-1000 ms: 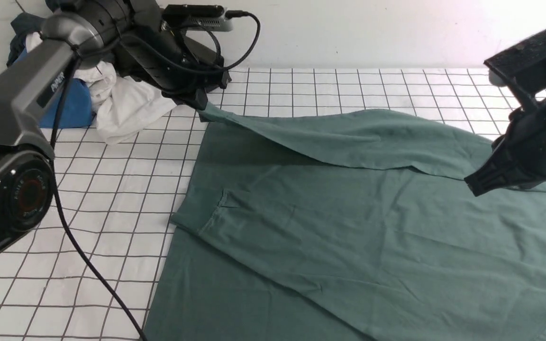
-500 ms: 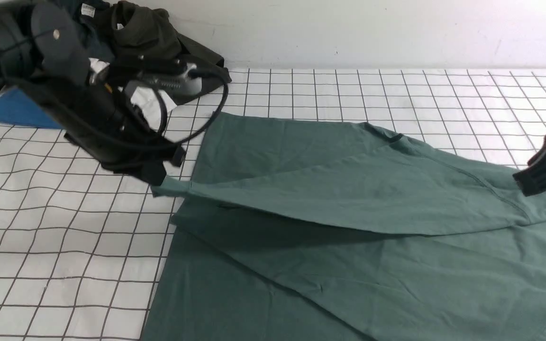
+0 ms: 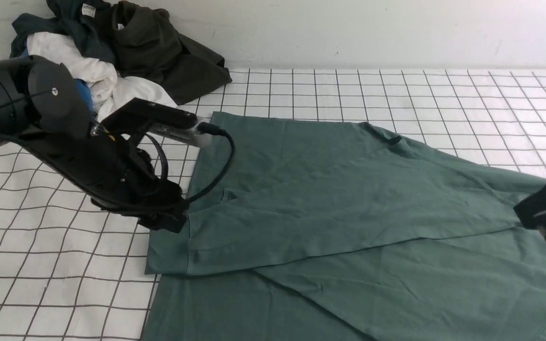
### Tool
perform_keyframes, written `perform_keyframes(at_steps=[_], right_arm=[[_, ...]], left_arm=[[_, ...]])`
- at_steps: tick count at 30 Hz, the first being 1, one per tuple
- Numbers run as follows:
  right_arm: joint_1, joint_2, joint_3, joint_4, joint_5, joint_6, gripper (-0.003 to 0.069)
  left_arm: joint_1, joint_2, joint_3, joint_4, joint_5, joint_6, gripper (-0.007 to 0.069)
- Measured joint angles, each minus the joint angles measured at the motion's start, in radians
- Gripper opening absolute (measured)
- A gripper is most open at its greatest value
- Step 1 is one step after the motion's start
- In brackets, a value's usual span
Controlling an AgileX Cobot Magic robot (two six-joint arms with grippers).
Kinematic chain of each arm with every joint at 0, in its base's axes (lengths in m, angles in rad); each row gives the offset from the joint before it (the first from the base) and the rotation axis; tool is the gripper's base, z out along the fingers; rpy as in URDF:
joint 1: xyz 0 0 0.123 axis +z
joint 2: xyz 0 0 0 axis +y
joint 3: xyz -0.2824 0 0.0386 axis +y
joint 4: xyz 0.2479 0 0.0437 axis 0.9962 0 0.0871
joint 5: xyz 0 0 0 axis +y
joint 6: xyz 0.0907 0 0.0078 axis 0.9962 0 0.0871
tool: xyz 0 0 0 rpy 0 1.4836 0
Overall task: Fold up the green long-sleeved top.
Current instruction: Use the left arm to drag and drop the cuff onto the cuff closest to the left arm, then use both arms simultaneously to clamp the lower edge of the clothing fabric
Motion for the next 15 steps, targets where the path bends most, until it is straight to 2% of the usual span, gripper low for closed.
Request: perform_keyframes(at_steps=[5, 6, 8, 11, 15], right_arm=[[0.0, -0.106, 0.083, 0.039, 0.003, -0.012, -0.0015], [0.0, -0.11, 0.087, 0.039, 0.003, -0.012, -0.0015], [0.0, -0.158, 0.139, 0.039, 0.007, -0.012, -0.0015], [0.0, -0.199, 0.18, 0.039, 0.009, -0.013, -0.0015], [0.0, -0.228, 0.212, 0.046, 0.01, -0.03, -0.0015]], left_arm=[[-0.238, -0.069, 0.074, 0.054, 0.131, 0.079, 0.0456], [-0.247, -0.069, 0.08, 0.06, 0.133, 0.079, 0.0456], [-0.337, -0.055, 0.159, 0.163, 0.146, 0.115, 0.0454], [-0.387, -0.021, 0.229, 0.265, 0.138, 0.141, 0.0455], [-0.394, 0.044, 0.266, 0.328, 0.114, 0.148, 0.0455]])
